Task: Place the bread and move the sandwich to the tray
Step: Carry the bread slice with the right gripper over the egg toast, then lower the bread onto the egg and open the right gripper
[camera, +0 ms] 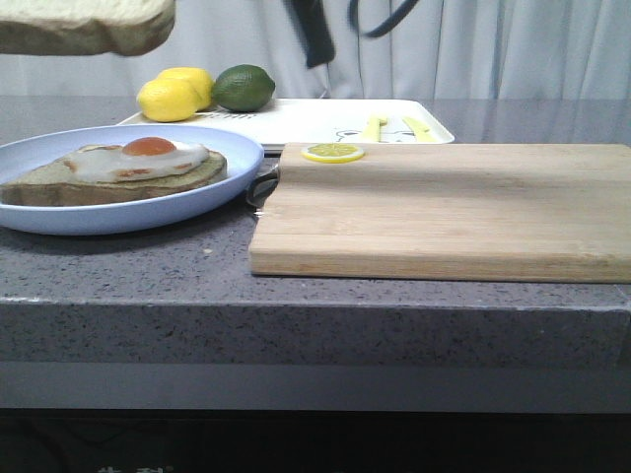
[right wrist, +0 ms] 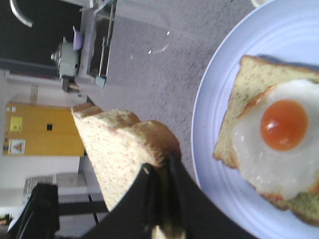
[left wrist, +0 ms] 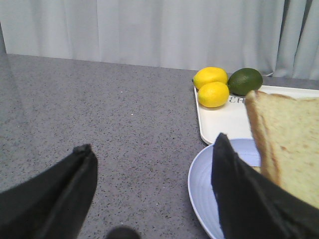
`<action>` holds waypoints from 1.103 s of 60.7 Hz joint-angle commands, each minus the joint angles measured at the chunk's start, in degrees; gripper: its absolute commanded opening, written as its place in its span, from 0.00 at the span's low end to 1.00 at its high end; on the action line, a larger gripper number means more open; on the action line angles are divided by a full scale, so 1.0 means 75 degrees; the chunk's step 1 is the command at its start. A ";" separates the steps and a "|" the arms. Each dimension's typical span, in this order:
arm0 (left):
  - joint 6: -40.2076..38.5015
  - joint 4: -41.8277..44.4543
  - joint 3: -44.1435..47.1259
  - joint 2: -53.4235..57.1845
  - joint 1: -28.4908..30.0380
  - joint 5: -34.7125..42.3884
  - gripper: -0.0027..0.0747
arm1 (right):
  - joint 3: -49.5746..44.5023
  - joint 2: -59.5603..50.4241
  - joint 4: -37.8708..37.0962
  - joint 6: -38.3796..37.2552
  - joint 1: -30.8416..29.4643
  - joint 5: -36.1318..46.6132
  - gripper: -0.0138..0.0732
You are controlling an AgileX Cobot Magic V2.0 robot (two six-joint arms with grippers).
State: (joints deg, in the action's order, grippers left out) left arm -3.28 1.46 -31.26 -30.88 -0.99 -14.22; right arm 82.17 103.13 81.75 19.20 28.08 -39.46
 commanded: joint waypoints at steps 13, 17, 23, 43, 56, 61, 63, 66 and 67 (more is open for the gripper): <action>-0.0043 0.0000 -0.0292 -0.0047 0.0025 0.0566 0.65 | 0.0223 0.0292 0.0678 0.0063 0.0063 0.0845 0.07; -0.0043 0.0000 -0.0292 -0.0047 0.0025 0.0566 0.65 | 0.0118 0.0326 0.0671 0.0063 0.0063 0.0999 0.07; -0.0043 0.0000 -0.0292 -0.0047 0.0025 0.0566 0.65 | -0.0148 0.0325 0.0671 0.0063 0.0063 0.1226 0.07; -0.0043 0.0000 -0.0292 -0.0047 0.0025 0.0566 0.65 | -0.0545 0.0325 0.0671 0.0063 0.0063 0.1310 0.07; -0.0043 0.0000 -0.0292 -0.0047 0.0025 0.0566 0.65 | -0.0545 0.0325 0.0671 0.0063 0.0063 0.1303 0.24; -0.0043 0.0000 -0.0292 -0.0047 0.0025 0.0566 0.65 | -0.0545 0.0325 0.0671 0.0063 0.0056 0.1303 0.36; -0.0043 0.0000 -0.0292 -0.0047 0.0025 0.0566 0.65 | -0.0545 0.0318 0.0671 0.0063 0.0048 0.1303 0.39; -0.0043 0.0000 -0.0292 -0.0047 0.0025 0.0566 0.65 | -0.0545 0.0309 0.0671 0.0063 0.0009 0.1264 0.43; -0.0043 0.0000 -0.0292 -0.0047 0.0025 0.0566 0.65 | -0.0545 0.0301 0.0671 0.0063 -0.0006 0.1244 0.43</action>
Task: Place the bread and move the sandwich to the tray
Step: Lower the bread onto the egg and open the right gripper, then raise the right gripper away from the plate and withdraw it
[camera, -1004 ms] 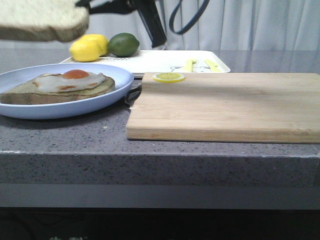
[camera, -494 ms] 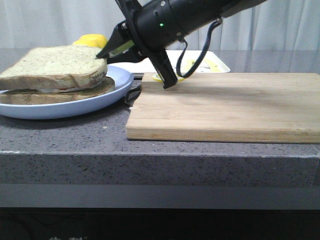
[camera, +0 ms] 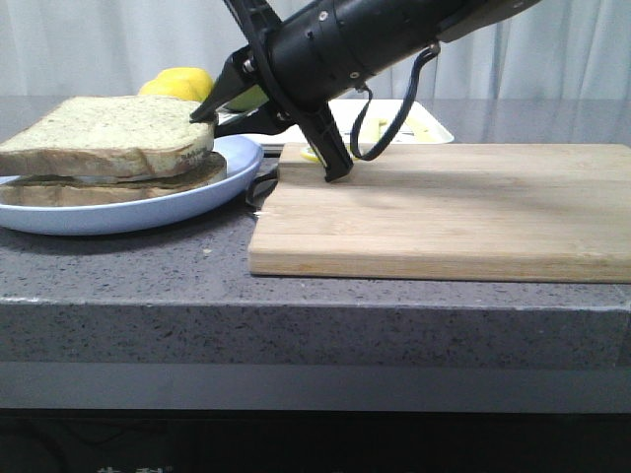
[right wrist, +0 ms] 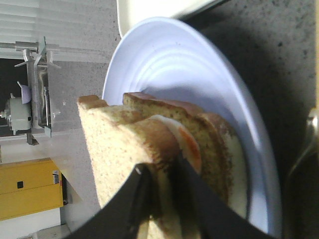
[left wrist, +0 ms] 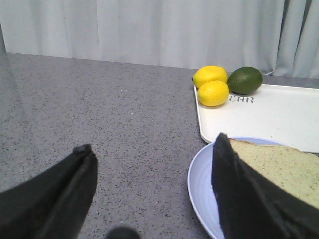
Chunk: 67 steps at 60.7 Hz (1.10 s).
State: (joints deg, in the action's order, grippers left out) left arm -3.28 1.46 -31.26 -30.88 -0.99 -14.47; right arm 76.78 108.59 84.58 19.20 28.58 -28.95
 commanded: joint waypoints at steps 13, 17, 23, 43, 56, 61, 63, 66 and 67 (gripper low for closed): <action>-0.0043 0.0000 -0.0292 -0.0047 0.0025 0.0586 0.65 | 0.0175 -0.0691 -0.0209 0.0063 -0.0472 -0.0528 0.44; -0.0043 0.0000 -0.0292 -0.0047 0.0025 0.0586 0.65 | 0.0168 -0.0816 -0.0490 0.0058 -0.0696 -0.0863 0.44; -0.0043 0.0000 -0.0292 -0.0047 0.0025 0.0586 0.65 | 0.0168 -0.1071 -0.1053 0.0058 -0.1011 -0.1364 0.43; -0.0043 0.0000 -0.0292 -0.0047 0.0025 0.0586 0.65 | 0.0168 -0.2815 -0.5936 -0.0397 -0.1450 -0.1997 0.21; -0.0043 0.0000 -0.0292 -0.0047 0.0025 0.0586 0.65 | 0.0168 -0.3978 -0.8633 -0.0873 -0.2296 -0.2628 0.07; -0.0043 0.0000 -0.0292 -0.0047 0.0025 0.0586 0.65 | 0.0168 -0.4352 -0.9337 -0.1094 -0.2789 -0.3045 0.07; -0.0043 0.0000 -0.0292 -0.0047 0.0025 0.0586 0.65 | 0.0168 -0.4479 -0.9518 -0.1158 -0.3017 -0.3191 0.07; -0.0043 0.0000 -0.0292 -0.0047 0.0025 0.0586 0.65 | 0.0156 -0.4700 -0.9757 -0.1223 -0.3333 -0.3426 0.07; -0.0043 0.0000 -0.0292 -0.0047 0.0025 0.0586 0.65 | 0.0135 -0.4805 -0.9829 -0.1223 -0.3457 -0.3445 0.07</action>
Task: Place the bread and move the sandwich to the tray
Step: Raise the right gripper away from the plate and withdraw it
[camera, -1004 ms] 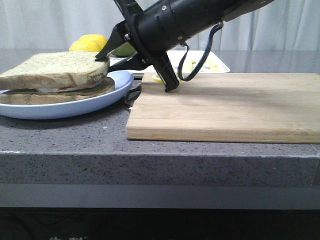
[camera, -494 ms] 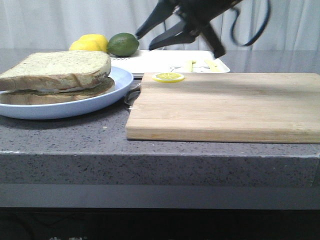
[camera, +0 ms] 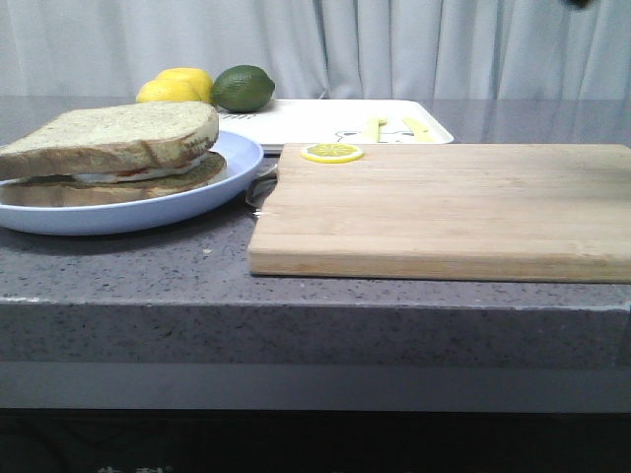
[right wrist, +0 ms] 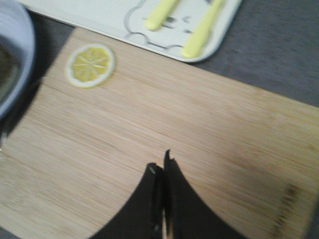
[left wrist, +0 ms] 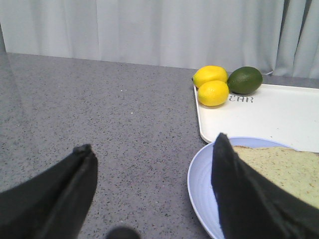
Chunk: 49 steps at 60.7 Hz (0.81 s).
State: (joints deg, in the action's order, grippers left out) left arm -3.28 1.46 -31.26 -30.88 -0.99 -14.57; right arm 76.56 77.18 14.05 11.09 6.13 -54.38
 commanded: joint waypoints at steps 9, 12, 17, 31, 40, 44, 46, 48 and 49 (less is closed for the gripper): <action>-0.0043 0.0000 -0.0292 -0.0047 0.0025 0.0585 0.65 | -0.0483 -0.1545 -0.0522 -0.0133 -0.0866 0.0610 0.07; -0.0043 0.0000 -0.0292 -0.0047 0.0025 0.0585 0.65 | -0.0958 -0.2027 -0.0547 -0.0092 -0.0866 0.1092 0.07; -0.0043 0.0000 -0.0292 -0.0047 0.0025 0.0585 0.65 | -0.1908 -0.2919 -0.0547 0.0000 -0.0786 0.1875 0.07; -0.0043 0.0000 -0.0292 -0.0047 0.0025 0.0585 0.65 | -0.4592 -0.5402 -0.0540 0.0000 -0.0777 0.3529 0.07; -0.0043 0.0000 -0.0292 -0.0047 0.0025 0.0598 0.65 | -0.6038 -0.7051 -0.0540 0.0000 -0.0777 0.3968 0.07; -0.0043 0.0000 -0.0292 -0.0047 0.0025 0.0598 0.65 | -0.6507 -0.7591 -0.0540 0.0000 -0.0777 0.4023 0.07; -0.0043 0.0000 -0.0292 -0.0047 0.0025 0.0598 0.65 | -0.6723 -0.7794 -0.0540 0.0000 -0.0777 0.4024 0.07; -0.0043 0.0000 -0.0292 -0.0047 0.0025 0.0614 0.65 | -0.6914 -0.8008 -0.0540 0.0000 -0.0777 0.4032 0.07; -0.0043 0.0000 -0.0292 -0.0047 0.0025 0.0614 0.65 | -0.6985 -0.8082 -0.0540 0.0000 -0.0777 0.4032 0.07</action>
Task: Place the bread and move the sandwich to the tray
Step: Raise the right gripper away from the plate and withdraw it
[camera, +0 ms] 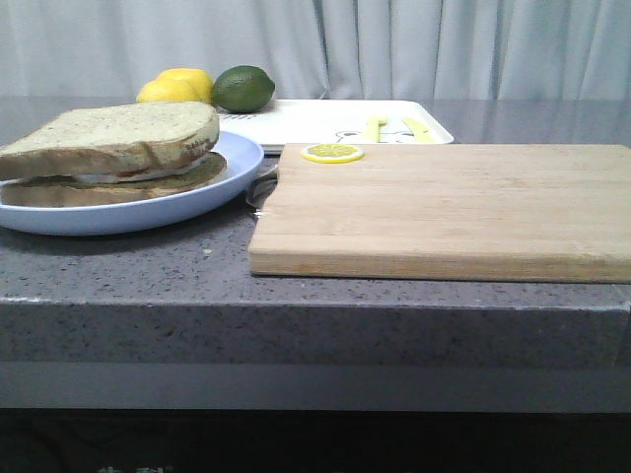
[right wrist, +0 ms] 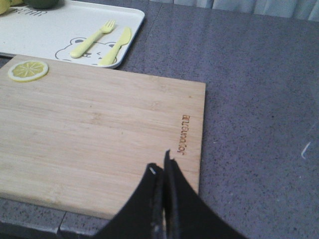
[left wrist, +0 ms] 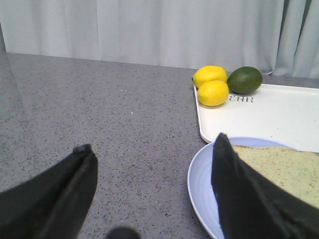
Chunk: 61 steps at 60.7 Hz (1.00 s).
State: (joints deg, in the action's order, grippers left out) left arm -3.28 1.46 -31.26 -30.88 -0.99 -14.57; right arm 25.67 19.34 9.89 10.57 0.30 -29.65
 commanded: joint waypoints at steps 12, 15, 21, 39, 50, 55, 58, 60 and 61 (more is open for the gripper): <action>-0.0043 -0.0195 -0.0375 -0.0189 0.0025 0.0612 0.65 | -0.0585 -0.0808 0.0063 0.0070 0.0000 0.1377 0.07; -0.0043 -0.0195 -0.0530 -0.0445 0.0025 0.0440 0.65 | -0.0588 -0.0808 0.0102 0.0070 0.0000 0.1411 0.07; -0.0043 -0.0195 -0.1109 -0.1371 0.0011 -0.0119 0.65 | -0.0588 -0.0808 0.0104 0.0070 0.0000 0.1404 0.07; 0.0267 -0.0271 -0.2833 -0.4391 -0.0672 -0.1252 0.65 | -0.0588 -0.0808 0.0116 0.0070 0.0000 0.1397 0.07; 0.0355 -0.0271 -0.3900 -0.5962 -0.0777 -0.2126 0.65 | -0.0588 -0.0808 0.0120 0.0070 0.0000 0.1382 0.07; 0.0355 -0.0271 -0.4351 -0.6611 -0.0777 -0.2552 0.65 | -0.0588 -0.0808 0.0120 0.0070 0.0000 0.1350 0.07; 0.0355 -0.0271 -0.4580 -0.6950 -0.0777 -0.2783 0.65 | -0.0588 -0.0808 0.0120 0.0070 0.0000 0.1350 0.07; 0.0355 -0.0271 -0.4669 -0.7101 -0.0777 -0.2867 0.65 | -0.0588 -0.0808 0.0120 0.0070 0.0000 0.1350 0.07; 0.0355 -0.0271 -0.4714 -0.7168 -0.0777 -0.2900 0.65 | -0.0588 -0.0808 0.0120 0.0070 0.0000 0.1350 0.07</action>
State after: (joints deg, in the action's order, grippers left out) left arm -0.68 0.00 -62.83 -83.56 -6.39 -36.38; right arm 19.82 12.87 10.48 10.57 0.30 -23.98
